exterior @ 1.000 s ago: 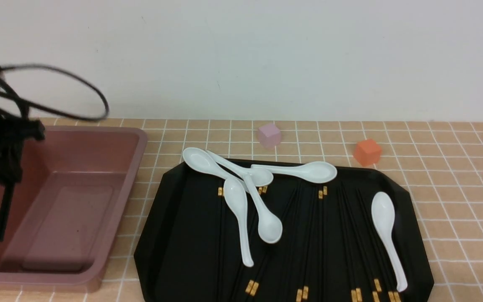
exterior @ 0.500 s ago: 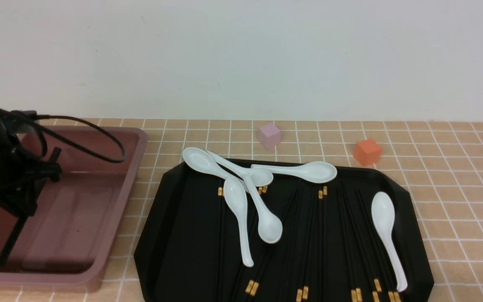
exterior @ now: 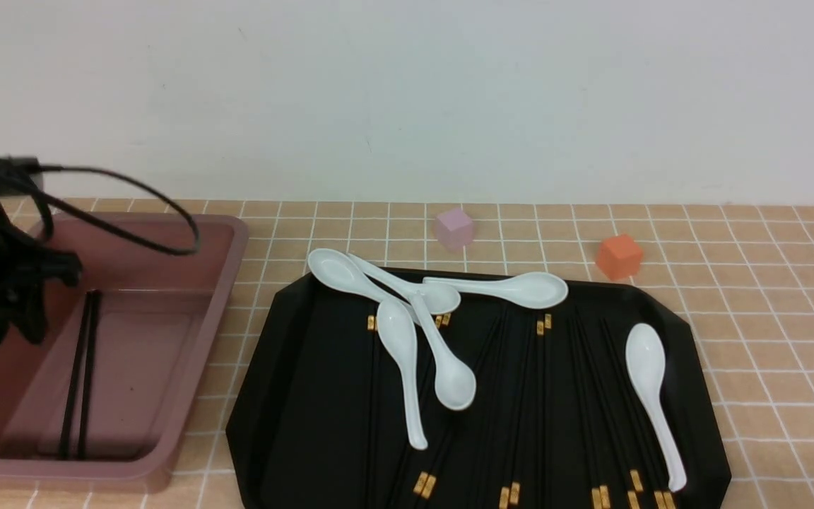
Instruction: On brown tablecloth take chopsticks from black tray and put them in box.
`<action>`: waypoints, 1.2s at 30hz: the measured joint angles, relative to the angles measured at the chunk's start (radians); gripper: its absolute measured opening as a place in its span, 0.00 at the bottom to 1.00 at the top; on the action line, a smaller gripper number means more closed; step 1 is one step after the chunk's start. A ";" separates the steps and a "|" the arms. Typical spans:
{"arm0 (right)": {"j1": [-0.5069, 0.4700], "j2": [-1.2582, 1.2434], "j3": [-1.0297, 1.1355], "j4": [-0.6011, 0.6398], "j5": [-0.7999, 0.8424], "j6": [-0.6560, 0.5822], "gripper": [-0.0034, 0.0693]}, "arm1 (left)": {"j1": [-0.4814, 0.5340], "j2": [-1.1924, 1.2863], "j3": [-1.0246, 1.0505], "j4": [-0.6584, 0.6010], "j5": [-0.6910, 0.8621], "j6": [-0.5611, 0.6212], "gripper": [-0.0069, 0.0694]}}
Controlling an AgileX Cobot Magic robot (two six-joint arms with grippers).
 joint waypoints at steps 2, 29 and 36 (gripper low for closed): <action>0.000 0.000 0.000 0.000 0.000 0.000 0.38 | 0.000 -0.058 0.000 -0.011 0.043 0.000 0.21; 0.000 0.000 0.000 0.000 0.000 0.000 0.38 | 0.001 -1.250 0.991 -0.848 -0.342 0.391 0.07; 0.000 0.000 0.000 0.000 0.000 0.000 0.38 | 0.001 -1.388 1.086 -0.854 -0.451 0.396 0.07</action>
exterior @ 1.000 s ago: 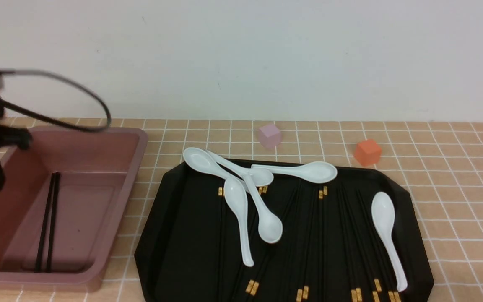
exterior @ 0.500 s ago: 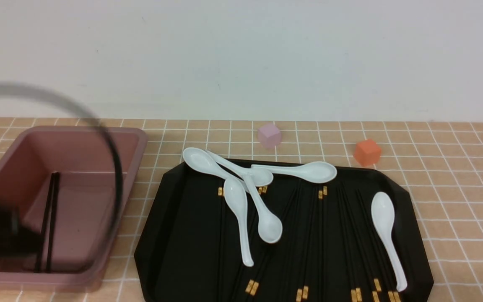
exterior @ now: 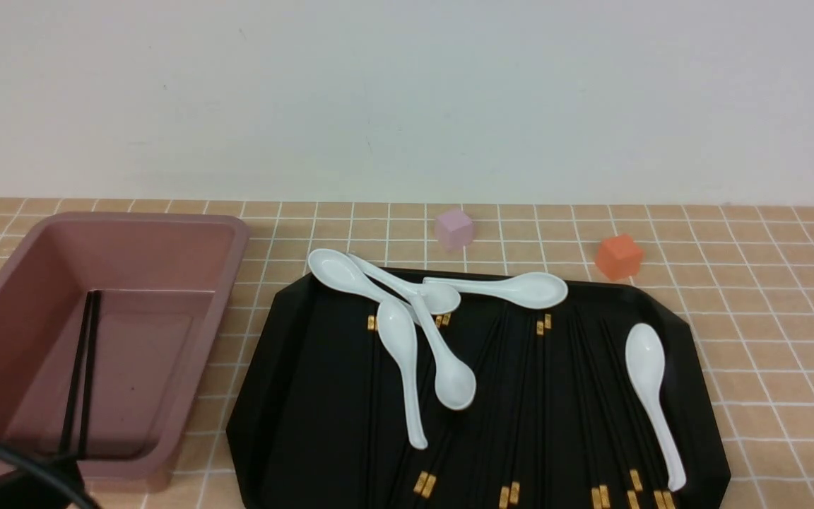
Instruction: On brown tablecloth take chopsticks from black tray and put them in box.
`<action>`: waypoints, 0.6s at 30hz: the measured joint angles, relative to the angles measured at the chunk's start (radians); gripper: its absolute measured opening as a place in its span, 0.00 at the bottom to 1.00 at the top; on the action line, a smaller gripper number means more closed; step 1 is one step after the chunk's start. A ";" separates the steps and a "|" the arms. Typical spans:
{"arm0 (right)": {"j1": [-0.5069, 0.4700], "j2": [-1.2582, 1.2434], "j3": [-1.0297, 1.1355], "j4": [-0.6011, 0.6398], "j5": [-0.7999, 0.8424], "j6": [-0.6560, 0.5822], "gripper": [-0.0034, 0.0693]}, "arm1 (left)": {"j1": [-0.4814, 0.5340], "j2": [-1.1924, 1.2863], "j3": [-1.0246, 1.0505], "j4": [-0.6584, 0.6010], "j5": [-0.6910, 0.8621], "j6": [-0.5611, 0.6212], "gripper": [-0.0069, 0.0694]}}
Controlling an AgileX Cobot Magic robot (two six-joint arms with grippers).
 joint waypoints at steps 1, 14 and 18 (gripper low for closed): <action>0.000 0.000 0.000 0.000 0.000 0.000 0.38 | 0.000 -0.006 0.001 0.008 -0.004 0.005 0.07; 0.000 0.000 0.000 0.000 0.000 0.000 0.38 | 0.000 -0.052 0.040 0.163 -0.231 0.075 0.07; 0.000 0.000 0.000 0.000 0.000 0.000 0.38 | -0.035 -0.174 0.116 0.259 -0.282 -0.059 0.07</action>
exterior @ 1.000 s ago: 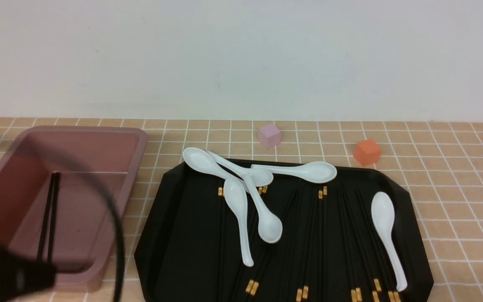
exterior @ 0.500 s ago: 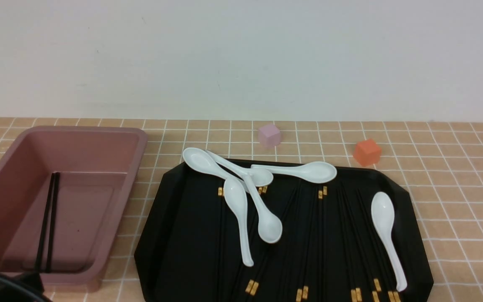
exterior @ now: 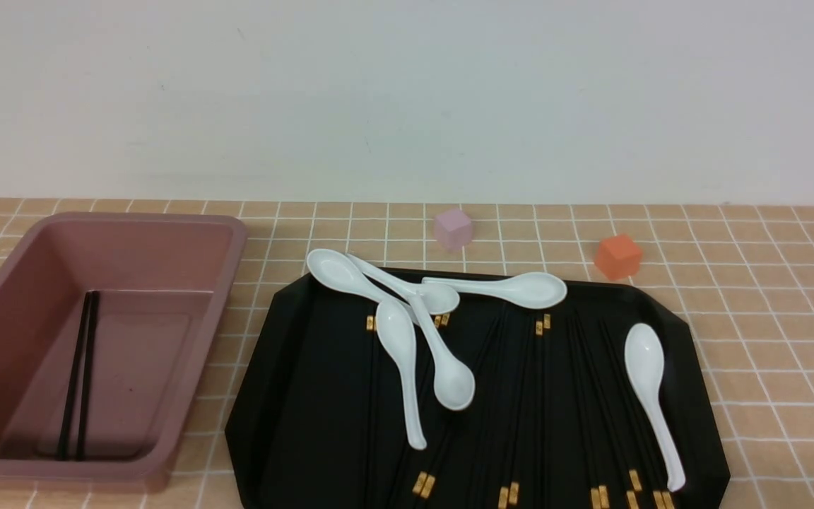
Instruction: On brown tablecloth take chopsticks from black tray and put them in box.
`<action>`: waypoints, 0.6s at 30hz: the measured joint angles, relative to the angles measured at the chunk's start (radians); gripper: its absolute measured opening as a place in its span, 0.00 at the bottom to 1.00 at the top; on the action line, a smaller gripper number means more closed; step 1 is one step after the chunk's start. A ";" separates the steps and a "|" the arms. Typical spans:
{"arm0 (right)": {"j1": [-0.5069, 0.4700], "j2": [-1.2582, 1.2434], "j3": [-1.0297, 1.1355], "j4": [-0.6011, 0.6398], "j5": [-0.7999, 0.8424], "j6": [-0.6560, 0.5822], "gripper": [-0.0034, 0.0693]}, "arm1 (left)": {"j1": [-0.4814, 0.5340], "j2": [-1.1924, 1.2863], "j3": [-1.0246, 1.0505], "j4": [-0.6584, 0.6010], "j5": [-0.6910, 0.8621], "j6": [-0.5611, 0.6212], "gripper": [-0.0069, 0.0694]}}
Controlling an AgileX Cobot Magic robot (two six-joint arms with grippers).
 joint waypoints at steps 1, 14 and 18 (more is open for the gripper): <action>0.000 0.000 0.000 0.000 0.000 0.000 0.38 | -0.023 -0.028 0.021 0.056 -0.008 -0.055 0.07; 0.000 0.000 0.000 0.000 0.000 0.000 0.38 | -0.246 -0.181 0.229 0.645 -0.064 -0.765 0.07; 0.000 0.000 0.000 0.000 0.000 0.000 0.38 | -0.250 -0.181 0.232 0.653 -0.049 -0.783 0.07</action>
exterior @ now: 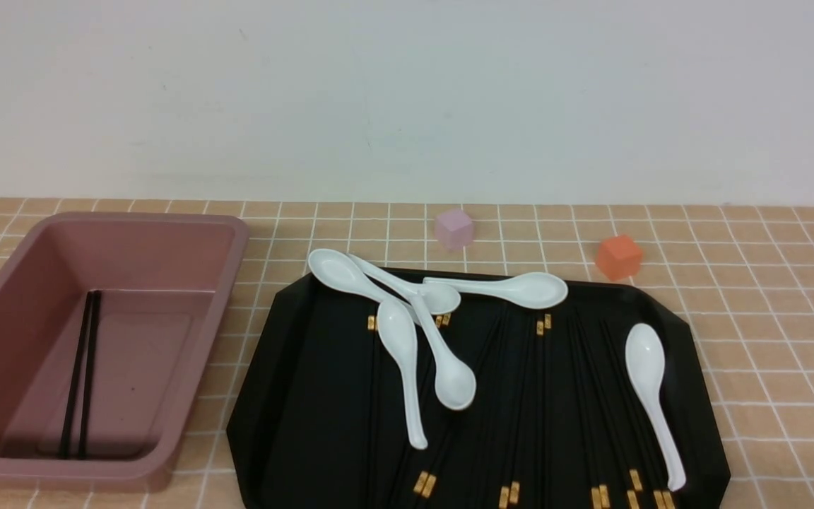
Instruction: On brown tablecloth take chopsticks from black tray and put them in box.
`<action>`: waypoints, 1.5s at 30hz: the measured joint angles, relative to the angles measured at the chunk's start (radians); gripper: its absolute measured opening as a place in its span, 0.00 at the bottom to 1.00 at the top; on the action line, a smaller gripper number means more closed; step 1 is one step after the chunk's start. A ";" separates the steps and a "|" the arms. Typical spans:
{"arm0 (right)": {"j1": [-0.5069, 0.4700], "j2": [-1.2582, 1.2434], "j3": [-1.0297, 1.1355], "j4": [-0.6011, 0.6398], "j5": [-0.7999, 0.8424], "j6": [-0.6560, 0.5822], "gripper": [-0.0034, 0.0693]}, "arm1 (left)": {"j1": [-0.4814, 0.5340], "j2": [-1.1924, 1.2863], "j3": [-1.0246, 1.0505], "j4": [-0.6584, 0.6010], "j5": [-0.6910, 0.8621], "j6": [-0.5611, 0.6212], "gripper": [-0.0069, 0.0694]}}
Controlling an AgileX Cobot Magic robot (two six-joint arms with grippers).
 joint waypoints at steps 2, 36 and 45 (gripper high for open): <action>0.000 0.000 0.000 0.000 0.000 0.000 0.38 | 0.000 0.000 0.001 0.000 0.017 -0.001 0.07; 0.000 0.000 0.000 0.000 0.000 0.000 0.38 | 0.000 0.000 0.003 0.001 0.032 -0.004 0.10; 0.000 0.000 0.000 0.000 0.000 0.000 0.38 | 0.000 0.000 0.003 0.001 0.032 -0.004 0.12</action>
